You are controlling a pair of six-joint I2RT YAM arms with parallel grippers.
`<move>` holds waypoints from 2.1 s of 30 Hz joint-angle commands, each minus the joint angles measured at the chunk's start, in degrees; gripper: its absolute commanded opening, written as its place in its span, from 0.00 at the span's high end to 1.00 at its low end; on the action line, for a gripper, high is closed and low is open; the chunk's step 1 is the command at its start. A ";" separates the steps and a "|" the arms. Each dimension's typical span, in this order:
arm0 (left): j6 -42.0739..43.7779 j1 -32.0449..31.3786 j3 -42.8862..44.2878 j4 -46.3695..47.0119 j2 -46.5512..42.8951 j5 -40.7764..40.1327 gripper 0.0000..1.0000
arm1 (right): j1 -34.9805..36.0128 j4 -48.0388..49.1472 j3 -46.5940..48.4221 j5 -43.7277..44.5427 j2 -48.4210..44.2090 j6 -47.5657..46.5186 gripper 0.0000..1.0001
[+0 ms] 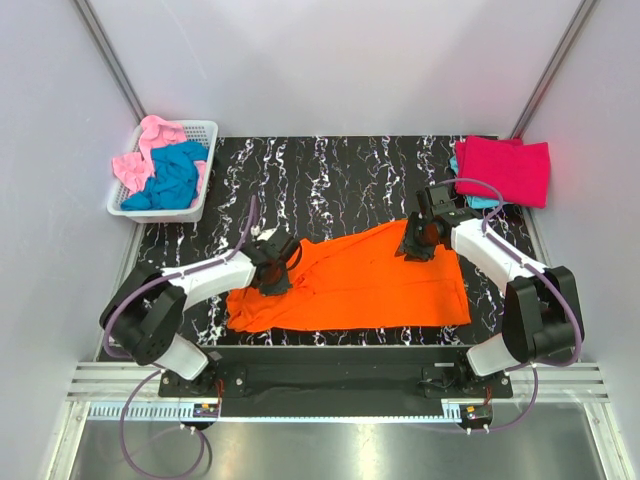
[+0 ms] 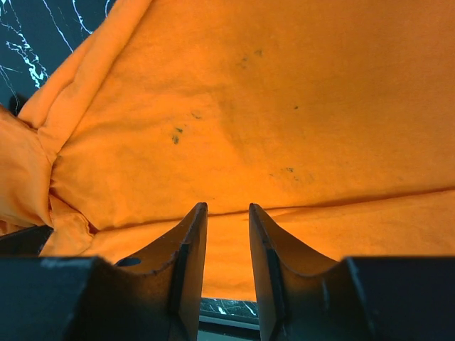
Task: Fold and stack the t-shirts
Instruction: Fold the tshirt
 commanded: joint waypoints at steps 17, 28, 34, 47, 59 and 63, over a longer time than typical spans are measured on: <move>1.06 -1.05 0.89 3.45 -9.85 -2.20 0.65 | 0.19 0.20 0.21 -0.04 -0.13 -0.76 0.63; -1.58 0.44 3.79 -1.56 -10.04 -15.91 0.59 | 0.19 0.64 -0.41 -0.65 0.75 -0.67 0.63; -2.37 3.96 4.94 0.10 -5.81 -15.83 0.62 | 0.19 0.55 -1.02 -0.57 0.57 -0.76 0.63; -0.88 8.44 4.32 3.53 -2.47 -13.01 0.64 | 0.28 0.55 -0.76 -0.39 2.07 -0.93 0.64; -0.61 8.71 4.41 1.60 -1.94 -15.91 0.63 | 0.19 0.64 -0.58 -0.30 2.59 -0.76 0.64; -0.87 8.71 4.24 1.25 -1.51 -15.91 0.63 | 0.19 0.64 -0.67 -0.48 2.60 -0.49 0.64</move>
